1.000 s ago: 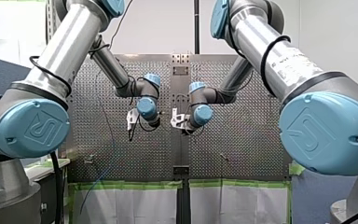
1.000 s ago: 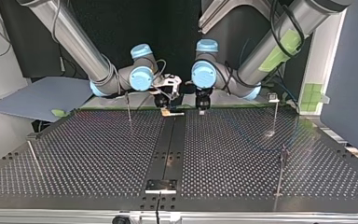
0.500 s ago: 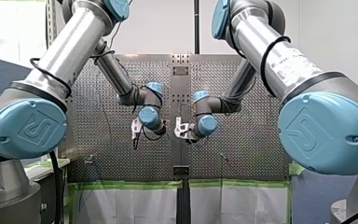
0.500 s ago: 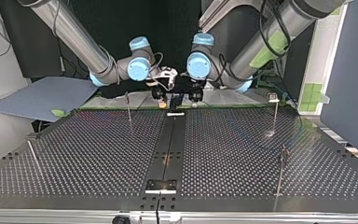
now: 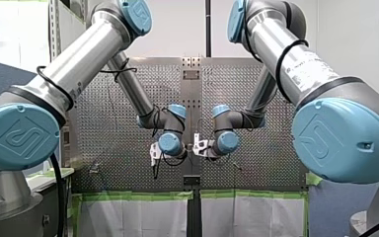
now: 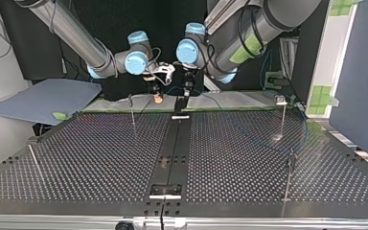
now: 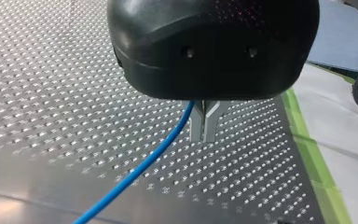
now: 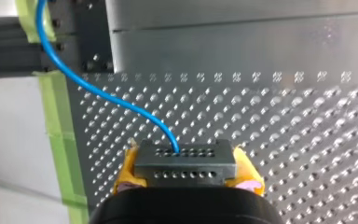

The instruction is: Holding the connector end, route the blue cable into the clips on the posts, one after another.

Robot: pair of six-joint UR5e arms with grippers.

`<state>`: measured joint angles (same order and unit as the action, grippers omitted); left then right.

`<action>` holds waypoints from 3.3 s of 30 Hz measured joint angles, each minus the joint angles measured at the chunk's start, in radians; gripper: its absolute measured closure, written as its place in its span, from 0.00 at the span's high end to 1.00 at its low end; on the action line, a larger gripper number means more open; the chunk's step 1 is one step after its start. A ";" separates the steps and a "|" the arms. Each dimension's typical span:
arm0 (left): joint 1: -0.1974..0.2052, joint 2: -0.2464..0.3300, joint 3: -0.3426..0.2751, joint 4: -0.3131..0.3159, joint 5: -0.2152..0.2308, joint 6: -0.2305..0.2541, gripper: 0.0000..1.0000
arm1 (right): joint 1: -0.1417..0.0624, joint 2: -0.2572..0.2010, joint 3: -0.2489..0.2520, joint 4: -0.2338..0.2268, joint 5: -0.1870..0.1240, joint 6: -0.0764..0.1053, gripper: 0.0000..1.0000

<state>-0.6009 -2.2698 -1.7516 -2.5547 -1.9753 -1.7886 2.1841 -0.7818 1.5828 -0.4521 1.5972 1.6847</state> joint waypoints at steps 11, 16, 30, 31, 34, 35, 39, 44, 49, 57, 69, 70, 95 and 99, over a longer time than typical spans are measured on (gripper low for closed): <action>-0.054 -0.046 0.000 0.040 -0.031 -0.006 0.05 | -0.020 0.000 0.105 -0.096 -0.001 0.003 0.00; -0.068 -0.086 0.000 0.077 -0.008 -0.030 0.05 | -0.037 0.000 0.150 -0.134 -0.001 0.003 0.00; -0.103 -0.203 0.000 0.201 -0.042 -0.050 0.07 | -0.098 -0.001 0.263 -0.220 -0.012 -0.009 0.00; -0.106 -0.205 0.000 0.205 -0.049 -0.046 0.07 | -0.103 -0.001 0.267 -0.223 -0.014 -0.012 0.00; -0.111 -0.213 0.000 0.212 -0.067 -0.026 0.07 | -0.113 -0.001 0.271 -0.230 -0.026 -0.020 0.00; -0.112 -0.217 0.000 0.213 -0.071 -0.019 0.07 | -0.115 -0.001 0.272 -0.232 -0.031 -0.021 0.00; -0.117 -0.241 0.000 0.214 -0.068 -0.001 0.07 | -0.121 -0.001 0.272 -0.238 -0.060 -0.024 0.00; -0.132 -0.268 0.012 0.211 -0.064 0.008 0.07 | -0.127 -0.001 0.276 -0.246 -0.106 -0.026 0.00; -0.157 -0.274 0.056 0.176 -0.084 0.017 0.10 | -0.142 -0.003 0.301 -0.275 -0.147 -0.027 0.00; -0.190 -0.274 0.135 0.137 -0.128 0.018 0.10 | -0.193 -0.043 0.364 -0.339 -0.196 -0.014 0.00; -0.228 -0.274 0.172 0.167 -0.180 0.023 0.12 | -0.308 -0.139 0.442 -0.370 -0.241 0.012 0.00; -0.230 -0.274 0.172 0.171 -0.180 0.025 0.12 | -0.321 -0.141 0.443 -0.370 -0.240 0.011 0.00; -0.284 -0.364 0.350 0.050 -0.223 0.054 0.17 | -0.385 -0.063 0.443 -0.430 -0.205 -0.010 0.00; -0.285 -0.365 0.388 0.041 -0.236 0.057 0.17 | -0.388 -0.059 0.443 -0.441 -0.188 -0.015 0.00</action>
<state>-0.8860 -2.6346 -1.3637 -2.5134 -2.2108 -1.7319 1.7956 -0.8409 2.0253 -0.8926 1.4092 1.6694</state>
